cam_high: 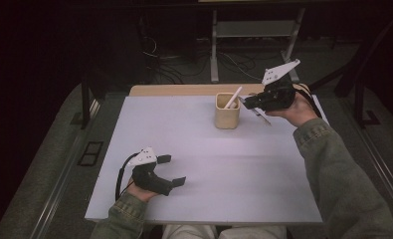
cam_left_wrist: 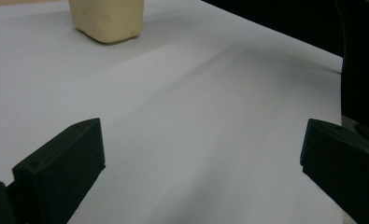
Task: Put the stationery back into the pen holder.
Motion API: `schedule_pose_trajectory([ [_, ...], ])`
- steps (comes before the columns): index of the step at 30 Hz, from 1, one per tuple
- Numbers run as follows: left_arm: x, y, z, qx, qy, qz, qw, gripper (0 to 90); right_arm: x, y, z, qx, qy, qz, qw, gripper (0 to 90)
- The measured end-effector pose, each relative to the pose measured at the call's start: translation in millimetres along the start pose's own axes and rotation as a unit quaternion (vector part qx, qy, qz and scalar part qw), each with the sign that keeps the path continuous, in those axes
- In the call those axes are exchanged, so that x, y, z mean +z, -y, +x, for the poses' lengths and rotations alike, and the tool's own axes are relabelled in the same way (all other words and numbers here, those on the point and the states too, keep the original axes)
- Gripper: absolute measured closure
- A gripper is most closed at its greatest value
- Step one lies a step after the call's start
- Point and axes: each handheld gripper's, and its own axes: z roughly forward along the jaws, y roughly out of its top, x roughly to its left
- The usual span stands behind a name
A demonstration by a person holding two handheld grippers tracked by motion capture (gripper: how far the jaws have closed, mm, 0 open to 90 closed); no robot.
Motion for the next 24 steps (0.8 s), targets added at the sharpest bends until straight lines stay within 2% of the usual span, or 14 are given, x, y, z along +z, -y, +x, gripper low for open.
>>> schedule_pose_trajectory([
  [7, -1.7, -0.3, 0.7, -0.001, 0.0, -0.005, 1.0, 0.0, 14.7, -22.2, -0.7, 0.005, 0.013, -0.017, 0.9998, 79.8],
  [18, -3.2, -0.7, 1.8, 0.0, 0.002, -0.008, 1.0, 0.0, 27.2, -57.9, -7.6, 0.008, 0.03, -0.07, 0.9971, 79.8],
  [24, -4.1, -0.6, 3.3, 0.0, 0.003, -0.009, 1.0, 0.0, 40.2, -68.4, -11.5, 0.006, 0.035, -0.078, 0.9963, 79.8],
])
